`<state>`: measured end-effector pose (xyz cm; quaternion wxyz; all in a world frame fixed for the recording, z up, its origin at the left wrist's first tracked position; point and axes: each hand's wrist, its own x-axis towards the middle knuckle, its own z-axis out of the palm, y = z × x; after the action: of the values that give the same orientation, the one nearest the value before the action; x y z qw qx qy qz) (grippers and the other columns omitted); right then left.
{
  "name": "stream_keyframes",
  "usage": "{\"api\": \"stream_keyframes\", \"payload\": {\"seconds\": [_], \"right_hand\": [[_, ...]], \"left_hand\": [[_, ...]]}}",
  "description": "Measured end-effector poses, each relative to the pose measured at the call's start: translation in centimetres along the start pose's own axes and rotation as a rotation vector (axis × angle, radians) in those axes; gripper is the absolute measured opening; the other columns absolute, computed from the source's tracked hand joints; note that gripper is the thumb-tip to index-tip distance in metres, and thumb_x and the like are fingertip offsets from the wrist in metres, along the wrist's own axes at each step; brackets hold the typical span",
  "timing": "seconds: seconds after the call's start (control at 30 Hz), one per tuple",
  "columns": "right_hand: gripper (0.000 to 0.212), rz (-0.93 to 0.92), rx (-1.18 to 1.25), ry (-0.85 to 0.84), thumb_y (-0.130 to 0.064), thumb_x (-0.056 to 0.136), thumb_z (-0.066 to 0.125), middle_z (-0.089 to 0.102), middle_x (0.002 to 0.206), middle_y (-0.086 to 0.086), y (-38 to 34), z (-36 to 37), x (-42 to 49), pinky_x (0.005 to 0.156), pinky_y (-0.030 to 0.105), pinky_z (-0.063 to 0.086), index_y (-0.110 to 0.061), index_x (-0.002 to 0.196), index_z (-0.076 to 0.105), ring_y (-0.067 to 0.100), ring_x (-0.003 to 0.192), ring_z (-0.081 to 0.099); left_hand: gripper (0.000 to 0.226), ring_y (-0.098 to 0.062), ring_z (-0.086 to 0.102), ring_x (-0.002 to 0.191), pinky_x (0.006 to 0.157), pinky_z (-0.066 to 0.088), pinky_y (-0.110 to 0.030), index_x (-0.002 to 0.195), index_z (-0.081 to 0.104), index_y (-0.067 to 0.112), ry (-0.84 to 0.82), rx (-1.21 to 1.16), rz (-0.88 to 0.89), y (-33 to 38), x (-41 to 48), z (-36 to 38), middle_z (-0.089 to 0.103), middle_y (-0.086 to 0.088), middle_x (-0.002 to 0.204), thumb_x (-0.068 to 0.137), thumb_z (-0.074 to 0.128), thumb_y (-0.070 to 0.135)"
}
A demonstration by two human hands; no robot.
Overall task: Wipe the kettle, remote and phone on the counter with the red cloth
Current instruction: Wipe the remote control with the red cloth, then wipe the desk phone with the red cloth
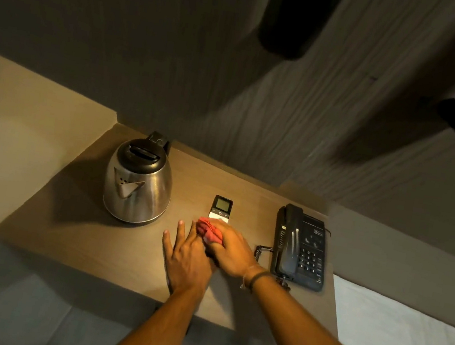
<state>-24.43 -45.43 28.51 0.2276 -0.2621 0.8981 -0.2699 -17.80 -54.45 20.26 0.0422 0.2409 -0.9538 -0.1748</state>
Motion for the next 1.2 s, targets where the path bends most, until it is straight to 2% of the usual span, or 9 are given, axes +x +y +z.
{"api": "stream_keyframes", "payload": {"seconds": [0.13, 0.23, 0.4, 0.53, 0.63, 0.73, 0.8, 1.07, 1.2], "right_hand": [[0.034, 0.067, 0.522, 0.072, -0.025, 0.112, 0.054, 0.060, 0.158, -0.003, -0.3, -1.9, -4.0, 0.122, 0.046, 0.049, -0.038, 0.141, 0.066, 0.022, 0.144, 0.058], [0.035, 0.151, 0.885, 0.274, -0.023, 0.109, 0.058, 0.071, 0.143, -0.012, 0.4, -2.4, -8.0, 0.100, 0.031, 0.064, -0.049, 0.132, 0.065, 0.012, 0.120, 0.075], [0.042, 0.310, 1.182, 0.482, -0.044, 0.090, 0.074, 0.081, 0.126, -0.001, 5.4, -3.7, -15.4, 0.087, 0.046, 0.068, -0.054, 0.130, 0.070, 0.022, 0.113, 0.081], [0.050, 0.367, 1.067, 0.655, -0.052, 0.083, 0.074, 0.077, 0.132, 0.003, 8.9, -9.0, -16.5, 0.094, 0.051, 0.066, -0.050, 0.132, 0.066, 0.030, 0.117, 0.077], [0.018, 0.331, 0.861, 0.712, -0.048, 0.098, 0.070, 0.085, 0.109, -0.011, 10.1, -13.6, -13.7, 0.094, 0.046, 0.065, -0.053, 0.114, 0.077, 0.013, 0.101, 0.081], [0.037, 0.315, 0.573, 0.657, -0.033, 0.107, 0.062, 0.080, 0.104, 0.024, 11.4, -15.9, -8.8, 0.093, 0.055, 0.063, 0.001, 0.113, 0.076, 0.042, 0.100, 0.076], [0.041, 0.348, 0.415, 0.551, -0.021, 0.110, 0.054, 0.075, 0.114, 0.036, 12.0, -16.1, -5.6, 0.102, 0.062, 0.057, 0.016, 0.115, 0.070, 0.052, 0.111, 0.070], [0.035, 0.114, -0.082, 0.336, -0.018, 0.106, 0.057, 0.067, 0.145, 0.012, 12.1, -12.6, -3.8, 0.115, 0.047, 0.047, -0.014, 0.138, 0.069, 0.035, 0.138, 0.056], [0.063, -0.083, -0.217, 0.241, -0.013, 0.102, 0.058, 0.041, 0.172, 0.003, 15.0, -10.1, -7.7, 0.133, 0.036, 0.024, -0.025, 0.163, 0.046, 0.027, 0.163, 0.027]], "left_hand": [[0.086, -0.028, 0.020, 0.163, 0.131, 0.005, -0.060, 0.159, 0.042, 0.027, 0.012, -0.042, -0.022, 0.1, 0.0, -0.3, 0.040, 0.002, 0.169, 0.089, 0.051, 0.077], [0.097, -0.030, 0.022, 0.162, 0.131, 0.015, -0.061, 0.162, 0.037, 0.020, 0.090, -0.085, -0.017, 0.2, -0.2, -0.4, 0.038, -0.004, 0.170, 0.086, 0.051, 0.079], [0.106, -0.032, 0.014, 0.164, 0.129, 0.020, -0.061, 0.166, 0.023, 0.021, 0.195, -0.208, 0.174, 3.1, -2.4, -0.3, 0.022, -0.008, 0.176, 0.083, 0.047, 0.083], [0.116, -0.022, 0.002, 0.165, 0.133, 0.005, -0.058, 0.168, 0.014, 0.024, 0.003, -0.310, 0.289, 11.4, -4.5, 1.2, 0.016, -0.002, 0.178, 0.078, 0.043, 0.092], [0.130, -0.024, -0.001, 0.165, 0.133, 0.001, -0.058, 0.168, 0.010, 0.024, -0.096, -0.393, 0.167, 15.7, -4.6, 2.5, 0.013, -0.001, 0.179, 0.068, 0.044, 0.100], [0.129, -0.026, 0.004, 0.165, 0.132, 0.003, -0.059, 0.167, 0.018, 0.026, -0.086, -0.387, 0.095, 16.7, -4.5, 4.1, 0.021, 0.000, 0.177, 0.066, 0.047, 0.101], [0.124, -0.026, 0.007, 0.165, 0.132, 0.005, -0.059, 0.166, 0.023, 0.028, -0.045, -0.333, 0.088, 16.7, -4.6, 5.0, 0.025, 0.001, 0.176, 0.068, 0.042, 0.102], [0.113, -0.027, 0.029, 0.160, 0.130, 0.017, -0.058, 0.159, 0.042, 0.028, 0.080, -0.346, 0.085, 16.6, -4.8, 6.1, 0.045, 0.002, 0.166, 0.072, 0.046, 0.100], [0.094, -0.025, 0.027, 0.160, 0.131, 0.015, -0.056, 0.158, 0.042, 0.032, 0.065, -0.340, 0.085, 16.7, -4.9, 5.8, 0.047, 0.005, 0.164, 0.081, 0.051, 0.085]]}}
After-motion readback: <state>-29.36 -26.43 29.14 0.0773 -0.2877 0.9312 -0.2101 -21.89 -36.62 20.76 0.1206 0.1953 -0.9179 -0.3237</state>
